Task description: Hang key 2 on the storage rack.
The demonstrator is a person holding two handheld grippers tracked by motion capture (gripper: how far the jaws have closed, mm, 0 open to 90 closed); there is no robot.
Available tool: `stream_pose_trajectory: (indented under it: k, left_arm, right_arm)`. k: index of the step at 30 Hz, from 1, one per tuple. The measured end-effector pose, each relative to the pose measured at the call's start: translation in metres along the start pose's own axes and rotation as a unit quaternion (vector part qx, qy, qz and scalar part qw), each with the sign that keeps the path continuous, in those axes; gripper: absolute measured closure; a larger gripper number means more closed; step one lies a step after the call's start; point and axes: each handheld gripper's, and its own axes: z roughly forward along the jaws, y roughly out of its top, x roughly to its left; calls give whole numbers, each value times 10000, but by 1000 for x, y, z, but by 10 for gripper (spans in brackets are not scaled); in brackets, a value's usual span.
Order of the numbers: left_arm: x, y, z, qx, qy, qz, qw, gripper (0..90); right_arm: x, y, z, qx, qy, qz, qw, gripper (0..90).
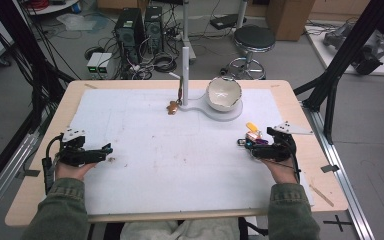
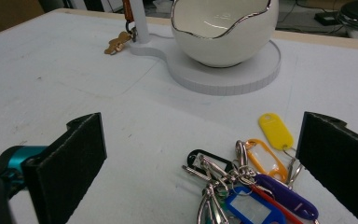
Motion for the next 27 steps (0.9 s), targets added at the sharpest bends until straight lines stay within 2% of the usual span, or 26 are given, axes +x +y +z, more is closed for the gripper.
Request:
stream_pose_trajectory:
  k: [3,6,8,12,17,21,27]
  left_arm:
    - [1,0,0,-14,-17,-66,10000,17]
    - [1,1,-1,-69,-163,-241,9996,17]
    - [-1,1,-1,-98,-134,-158,9997,17]
    - [0,1,-1,-58,-174,-195,9996,17]
    - [2,0,-4,-39,-176,-193,9997,17]
    - [5,-1,-4,-34,-165,-235,9996,17]
    - [7,0,-5,-94,-194,-301,9993,17]
  right_arm:
    - [-4,2,0,33,15,52,10000,7]
    - [-8,5,0,104,-4,60,9999,7]
    - [-11,7,0,113,-35,52,9999,7]
    - [-20,14,1,153,-40,100,9998,7]
    - [-31,18,9,409,52,147,9990,7]
    - [-34,19,17,678,34,8,9977,7]
    - [-37,20,26,872,22,-115,9961,7]
